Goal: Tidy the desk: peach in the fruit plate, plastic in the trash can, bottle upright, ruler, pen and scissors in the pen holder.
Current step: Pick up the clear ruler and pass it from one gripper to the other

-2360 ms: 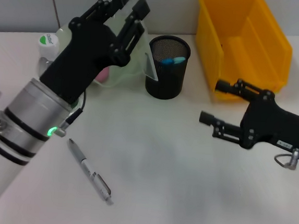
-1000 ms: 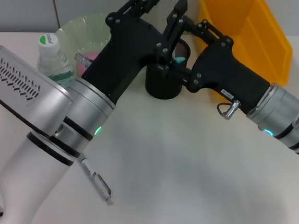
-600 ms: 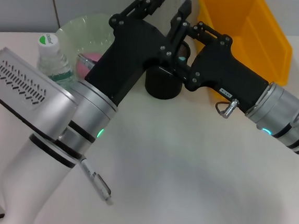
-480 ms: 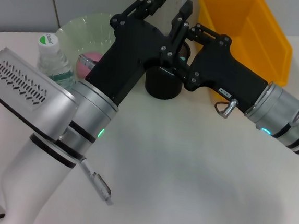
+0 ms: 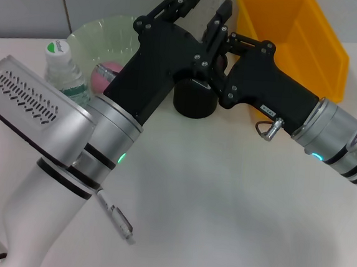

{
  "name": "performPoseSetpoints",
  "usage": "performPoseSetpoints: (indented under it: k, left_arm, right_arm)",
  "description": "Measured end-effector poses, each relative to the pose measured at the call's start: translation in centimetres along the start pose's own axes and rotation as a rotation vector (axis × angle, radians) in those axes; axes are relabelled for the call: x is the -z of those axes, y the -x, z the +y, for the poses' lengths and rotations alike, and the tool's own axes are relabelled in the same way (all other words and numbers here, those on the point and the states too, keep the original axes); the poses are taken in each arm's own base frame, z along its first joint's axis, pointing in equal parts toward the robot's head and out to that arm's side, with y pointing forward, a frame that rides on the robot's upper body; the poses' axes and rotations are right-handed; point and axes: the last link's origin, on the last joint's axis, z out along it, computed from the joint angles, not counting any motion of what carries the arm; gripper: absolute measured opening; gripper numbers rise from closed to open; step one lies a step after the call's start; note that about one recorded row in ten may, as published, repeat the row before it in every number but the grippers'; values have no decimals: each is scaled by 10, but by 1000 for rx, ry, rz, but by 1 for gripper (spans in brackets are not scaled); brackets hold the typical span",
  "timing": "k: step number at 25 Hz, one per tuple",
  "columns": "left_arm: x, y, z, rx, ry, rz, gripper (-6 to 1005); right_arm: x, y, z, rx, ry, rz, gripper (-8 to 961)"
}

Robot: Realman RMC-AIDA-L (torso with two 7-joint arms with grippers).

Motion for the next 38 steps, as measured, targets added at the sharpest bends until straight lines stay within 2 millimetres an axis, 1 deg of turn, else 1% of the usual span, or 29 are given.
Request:
performPoseSetpoints:
  k: [6,13,30,35,38]
  left_arm:
    - [0,0,0,-1,2,-1,487]
    - [0,0,1,0,4,-2,493]
    - [2,1,3,12,8,-6,506]
    - [2,1,3,16,8,-7,509]
    - [1,2,3,14,11,-8,512]
  right_arm:
    - [0,-1,1,-6,-1,0,241]
    - [-1,0,0,-18,-23,-11,133]
    - [0,0,3,-41,-16,-18,43]
    - [0,0,3,-43,-17,-17,-2]
    - [1,0,3,-44,-21,-18,-2]
